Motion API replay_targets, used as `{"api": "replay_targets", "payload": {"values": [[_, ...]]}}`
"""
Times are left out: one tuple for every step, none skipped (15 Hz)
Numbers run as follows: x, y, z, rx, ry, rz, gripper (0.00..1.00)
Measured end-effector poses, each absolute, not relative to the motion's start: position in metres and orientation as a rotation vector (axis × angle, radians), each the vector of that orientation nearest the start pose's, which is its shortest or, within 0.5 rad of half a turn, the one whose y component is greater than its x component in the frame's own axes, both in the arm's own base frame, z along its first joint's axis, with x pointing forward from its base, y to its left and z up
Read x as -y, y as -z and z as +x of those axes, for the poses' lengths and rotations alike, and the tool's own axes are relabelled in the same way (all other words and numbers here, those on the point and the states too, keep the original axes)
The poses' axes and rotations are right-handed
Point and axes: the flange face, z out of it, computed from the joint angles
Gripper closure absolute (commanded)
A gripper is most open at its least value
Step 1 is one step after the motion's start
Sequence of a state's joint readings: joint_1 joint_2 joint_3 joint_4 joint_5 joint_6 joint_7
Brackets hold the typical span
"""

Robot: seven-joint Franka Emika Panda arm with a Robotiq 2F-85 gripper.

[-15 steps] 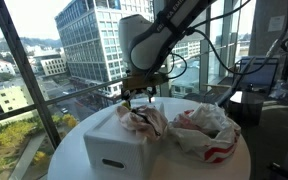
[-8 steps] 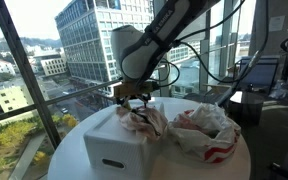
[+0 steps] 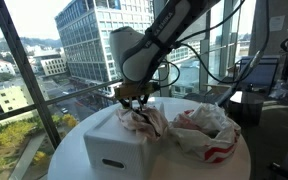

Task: Remove everything from the top of the box and put them in the plastic

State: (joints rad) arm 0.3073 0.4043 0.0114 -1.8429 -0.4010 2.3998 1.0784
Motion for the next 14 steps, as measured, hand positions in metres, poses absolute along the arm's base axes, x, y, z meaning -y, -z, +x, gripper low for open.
{"api": "replay_targets", "payload": {"values": [[-0.197, -0.323, 0.624, -0.778, 0.497, -3.139, 0.90], [-0.194, -0.323, 0.626, -0.786, 0.501, -3.140, 0.85], [-0.192, -0.325, 0.626, -0.791, 0.505, -3.139, 0.85], [-0.191, -0.328, 0.626, -0.795, 0.510, -3.134, 0.85], [-0.190, -0.333, 0.626, -0.799, 0.517, -3.126, 0.85], [-0.191, -0.340, 0.626, -0.805, 0.522, -3.114, 0.85], [-0.191, -0.350, 0.625, -0.811, 0.532, -3.101, 0.85], [-0.190, -0.362, 0.623, -0.819, 0.537, -3.093, 0.85], [-0.187, -0.375, 0.621, -0.826, 0.545, -3.087, 0.85], [-0.183, -0.389, 0.618, -0.837, 0.553, -3.087, 0.85], [-0.175, -0.403, 0.614, -0.850, 0.557, -3.091, 0.86], [-0.164, -0.417, 0.608, -0.868, 0.556, -3.099, 0.85], [-0.150, -0.429, 0.600, -0.888, 0.550, -3.112, 0.86], [-0.135, -0.438, 0.590, -0.909, 0.543, -3.124, 0.86]]}}
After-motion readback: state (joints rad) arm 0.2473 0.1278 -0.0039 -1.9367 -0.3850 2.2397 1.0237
